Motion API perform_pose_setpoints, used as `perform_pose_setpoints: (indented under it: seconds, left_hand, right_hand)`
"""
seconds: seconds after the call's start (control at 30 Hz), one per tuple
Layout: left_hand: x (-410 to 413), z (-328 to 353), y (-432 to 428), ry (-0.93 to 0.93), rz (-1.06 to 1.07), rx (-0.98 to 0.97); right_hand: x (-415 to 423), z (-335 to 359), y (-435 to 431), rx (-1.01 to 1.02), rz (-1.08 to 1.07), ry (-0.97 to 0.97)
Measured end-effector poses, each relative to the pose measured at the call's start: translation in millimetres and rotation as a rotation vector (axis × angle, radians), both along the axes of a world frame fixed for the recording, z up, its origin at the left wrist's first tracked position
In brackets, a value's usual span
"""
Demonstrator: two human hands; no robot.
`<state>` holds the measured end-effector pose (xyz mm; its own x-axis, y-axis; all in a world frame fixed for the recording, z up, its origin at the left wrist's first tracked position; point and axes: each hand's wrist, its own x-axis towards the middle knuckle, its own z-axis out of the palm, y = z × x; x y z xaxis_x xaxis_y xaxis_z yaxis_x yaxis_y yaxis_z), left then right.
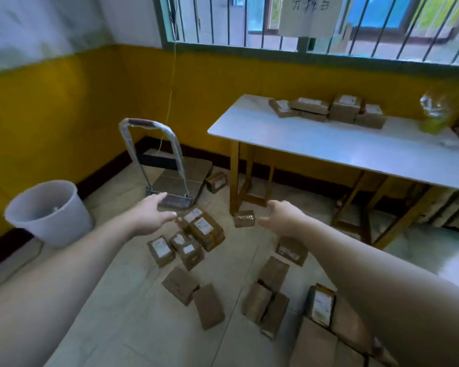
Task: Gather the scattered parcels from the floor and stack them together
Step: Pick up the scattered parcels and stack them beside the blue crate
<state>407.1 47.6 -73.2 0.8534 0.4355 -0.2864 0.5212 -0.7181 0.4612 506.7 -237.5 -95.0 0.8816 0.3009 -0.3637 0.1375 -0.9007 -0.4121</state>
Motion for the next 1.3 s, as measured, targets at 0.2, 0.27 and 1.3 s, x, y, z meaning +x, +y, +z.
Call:
perform_pose_setpoints:
  seconds: [0.2,0.27,1.3]
  left_hand:
    - [-17.9,8.2,96.9,0.011,-0.046,-0.016]
    - [-13.3,7.9,120.1,0.012,-0.053,-0.008]
    - [355.4,-141.9,256.4,0.318,-0.432,-0.09]
  right_hand:
    - [-12.3,1.2,115.4,0.008,0.049,0.028]
    - [-12.9,0.9,138.8,0.023,0.048,0.038]
    - [239.4,-126.1,267.4,0.063,-0.379,0.275]
